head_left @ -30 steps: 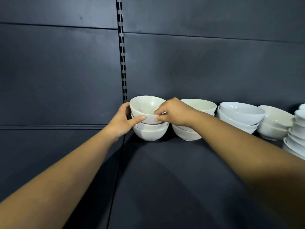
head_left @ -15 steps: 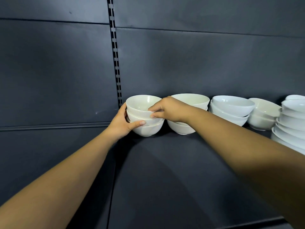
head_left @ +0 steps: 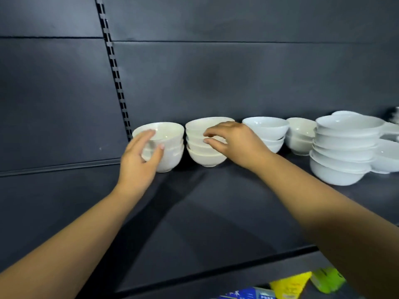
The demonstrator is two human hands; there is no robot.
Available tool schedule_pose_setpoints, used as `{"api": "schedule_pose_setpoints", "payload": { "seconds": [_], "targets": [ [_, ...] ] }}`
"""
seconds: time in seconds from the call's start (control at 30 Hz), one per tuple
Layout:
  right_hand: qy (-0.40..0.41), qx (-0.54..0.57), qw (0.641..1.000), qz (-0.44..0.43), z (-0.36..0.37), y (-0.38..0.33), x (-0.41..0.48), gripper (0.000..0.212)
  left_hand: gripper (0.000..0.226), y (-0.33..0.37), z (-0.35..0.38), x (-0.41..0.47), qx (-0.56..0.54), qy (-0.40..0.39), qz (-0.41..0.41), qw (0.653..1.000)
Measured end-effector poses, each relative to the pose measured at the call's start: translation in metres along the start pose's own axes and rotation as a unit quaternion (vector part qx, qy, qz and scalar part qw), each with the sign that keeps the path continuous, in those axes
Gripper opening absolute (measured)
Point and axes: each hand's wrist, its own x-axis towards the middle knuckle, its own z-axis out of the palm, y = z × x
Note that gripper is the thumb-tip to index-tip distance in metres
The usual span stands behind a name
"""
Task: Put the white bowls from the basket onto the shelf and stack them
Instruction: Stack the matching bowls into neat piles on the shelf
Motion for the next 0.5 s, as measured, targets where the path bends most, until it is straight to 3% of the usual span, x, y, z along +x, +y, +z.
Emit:
{"api": "schedule_pose_setpoints", "payload": {
  "seconds": [0.1, 0.27, 0.4, 0.5],
  "targets": [
    [0.086, 0.019, 0.996, 0.026, -0.027, 0.028, -0.044, 0.026, 0.027, 0.04, 0.036, -0.032, -0.018, -0.07, 0.038, 0.997],
    [0.162, 0.055, 0.966, 0.196, -0.081, 0.113, -0.129, 0.016, 0.025, 0.1, 0.134, -0.068, -0.03, -0.225, -0.002, 0.974],
    [0.144, 0.121, 0.916, 0.355, -0.11, 0.184, -0.186, 0.026, 0.052, 0.135, 0.213, -0.082, -0.064, -0.304, -0.096, 0.946],
    [0.113, 0.252, 0.878, 0.391, -0.12, 0.215, -0.198, 0.048, 0.086, 0.15, 0.259, -0.084, -0.106, -0.32, -0.156, 0.929]
  ]
}}
